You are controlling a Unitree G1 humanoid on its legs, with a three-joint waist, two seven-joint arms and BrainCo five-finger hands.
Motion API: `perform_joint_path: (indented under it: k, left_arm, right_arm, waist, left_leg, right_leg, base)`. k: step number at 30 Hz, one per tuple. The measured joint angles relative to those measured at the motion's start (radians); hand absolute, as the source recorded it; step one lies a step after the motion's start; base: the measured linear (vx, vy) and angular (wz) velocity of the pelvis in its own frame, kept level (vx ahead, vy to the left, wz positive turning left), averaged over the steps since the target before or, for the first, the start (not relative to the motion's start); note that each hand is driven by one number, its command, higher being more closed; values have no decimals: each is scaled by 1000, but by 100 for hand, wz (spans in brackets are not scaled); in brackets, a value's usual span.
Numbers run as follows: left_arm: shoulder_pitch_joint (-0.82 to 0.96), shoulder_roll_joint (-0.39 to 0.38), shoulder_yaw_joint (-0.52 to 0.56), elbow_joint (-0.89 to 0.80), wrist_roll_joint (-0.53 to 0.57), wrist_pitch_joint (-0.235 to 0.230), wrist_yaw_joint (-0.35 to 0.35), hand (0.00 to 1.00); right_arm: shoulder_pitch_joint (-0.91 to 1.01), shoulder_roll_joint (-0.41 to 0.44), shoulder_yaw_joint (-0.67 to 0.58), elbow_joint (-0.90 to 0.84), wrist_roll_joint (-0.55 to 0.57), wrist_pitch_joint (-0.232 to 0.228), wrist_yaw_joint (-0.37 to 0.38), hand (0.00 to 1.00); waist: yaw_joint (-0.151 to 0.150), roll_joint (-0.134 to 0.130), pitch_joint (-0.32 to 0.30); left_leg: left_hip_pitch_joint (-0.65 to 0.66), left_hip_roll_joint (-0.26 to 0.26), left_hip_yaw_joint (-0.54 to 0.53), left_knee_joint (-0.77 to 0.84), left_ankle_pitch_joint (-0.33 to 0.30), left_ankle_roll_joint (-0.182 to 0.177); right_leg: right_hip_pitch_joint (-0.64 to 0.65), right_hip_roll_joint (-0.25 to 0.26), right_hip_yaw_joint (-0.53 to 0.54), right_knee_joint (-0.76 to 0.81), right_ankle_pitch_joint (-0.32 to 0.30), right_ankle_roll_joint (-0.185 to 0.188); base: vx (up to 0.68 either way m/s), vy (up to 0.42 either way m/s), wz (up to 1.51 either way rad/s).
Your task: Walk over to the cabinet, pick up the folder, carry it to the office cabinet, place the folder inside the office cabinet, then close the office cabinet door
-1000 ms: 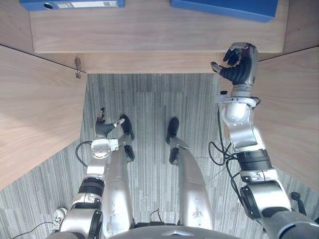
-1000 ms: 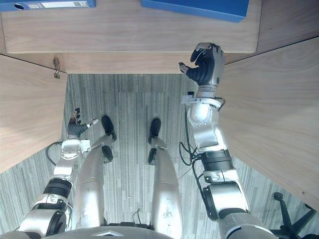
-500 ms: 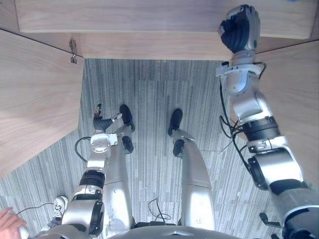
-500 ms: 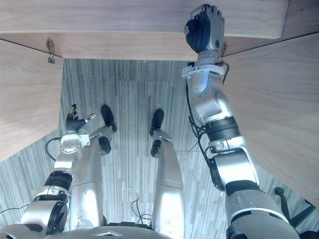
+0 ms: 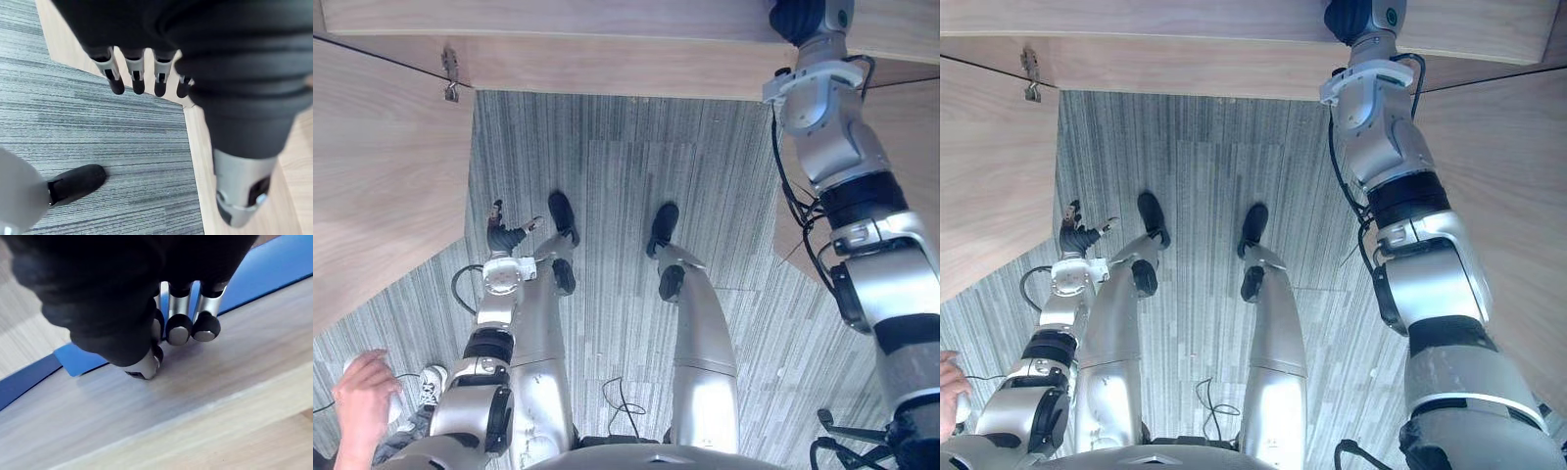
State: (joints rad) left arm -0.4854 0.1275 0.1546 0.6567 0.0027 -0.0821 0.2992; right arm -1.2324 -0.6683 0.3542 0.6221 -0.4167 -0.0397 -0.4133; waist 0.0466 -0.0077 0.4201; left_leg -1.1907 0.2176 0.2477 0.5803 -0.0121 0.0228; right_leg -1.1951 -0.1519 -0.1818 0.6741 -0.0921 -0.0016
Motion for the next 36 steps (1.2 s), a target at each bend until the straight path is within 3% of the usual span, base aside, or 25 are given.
perform_joint_path:
  k: [14, 25, 33, 36]
  left_arm:
    - [-174, 49, 10, 53, -61, 7, 0, 0]
    - [-212, 46, 56, 71, -81, 24, -2, 0]
    - [-123, 8, 115, 59, -89, 23, -3, 0]
    - [-51, -15, 117, 36, -88, 24, -5, 0]
  right_arm:
    - [-220, 47, -15, 174, 157, 16, -5, 100]
    - [-306, 111, -96, 298, 310, 36, 1, 100]
    - [-145, 129, -255, 245, 425, 65, 18, 100]
    - [68, 152, -322, 45, 452, 63, 18, 100]
  waist:
    - [-44, 0, 0]
    - [-45, 1, 0]
    - [-31, 1, 1]
    - [-38, 1, 1]
  left_leg:
    - [5, -21, 32, -103, 55, -9]
    - [28, -17, 53, -144, 87, -5]
    - [85, 14, 54, -73, 42, -3]
    - [146, 23, 56, -40, 8, -3]
  right_leg:
    - [-30, -15, -4, -32, 13, -4]
    - [-14, -13, -15, -78, 46, -10]
    - [69, 10, -7, -78, 46, -7]
    - [137, 17, 4, -72, 33, 2]
  base:
    - [-4, -23, 5]
    - [-31, -31, -2]
    - [-19, -46, -12]
    - [-11, -35, -11]
